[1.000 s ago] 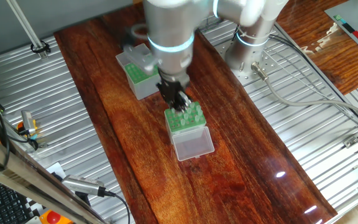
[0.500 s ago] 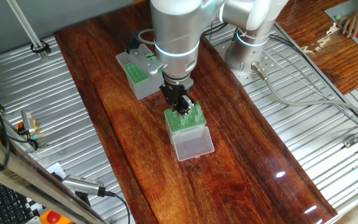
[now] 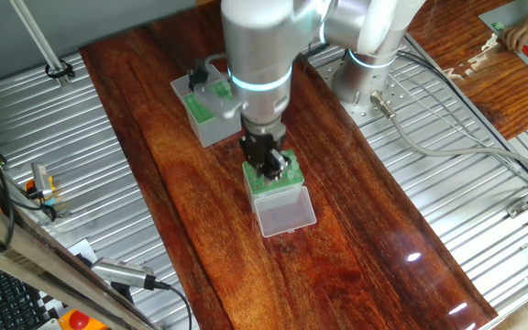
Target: Transfer all large pipette tips from one holder to another
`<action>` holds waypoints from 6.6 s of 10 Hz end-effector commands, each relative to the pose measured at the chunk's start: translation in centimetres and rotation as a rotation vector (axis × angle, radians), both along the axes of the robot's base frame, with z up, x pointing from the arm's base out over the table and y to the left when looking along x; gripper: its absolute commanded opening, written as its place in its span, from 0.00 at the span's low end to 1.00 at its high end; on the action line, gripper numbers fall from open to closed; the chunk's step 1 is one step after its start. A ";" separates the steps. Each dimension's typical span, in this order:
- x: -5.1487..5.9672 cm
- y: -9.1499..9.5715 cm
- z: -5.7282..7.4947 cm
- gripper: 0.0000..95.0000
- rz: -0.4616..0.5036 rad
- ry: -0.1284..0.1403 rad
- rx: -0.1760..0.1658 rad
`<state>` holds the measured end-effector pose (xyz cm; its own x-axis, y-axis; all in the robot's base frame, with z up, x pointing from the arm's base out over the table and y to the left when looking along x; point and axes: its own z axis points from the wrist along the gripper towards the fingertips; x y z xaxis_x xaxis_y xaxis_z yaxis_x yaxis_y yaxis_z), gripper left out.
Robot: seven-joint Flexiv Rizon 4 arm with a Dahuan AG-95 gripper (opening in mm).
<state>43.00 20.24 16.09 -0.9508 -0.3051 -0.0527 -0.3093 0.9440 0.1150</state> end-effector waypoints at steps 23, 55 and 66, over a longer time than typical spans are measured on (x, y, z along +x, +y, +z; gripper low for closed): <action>-2.7 -0.9 8.8 0.00 0.087 0.003 -0.058; -4.6 -21.0 12.3 0.00 0.239 0.010 -0.112; -3.9 -24.1 11.3 0.00 0.267 0.005 -0.114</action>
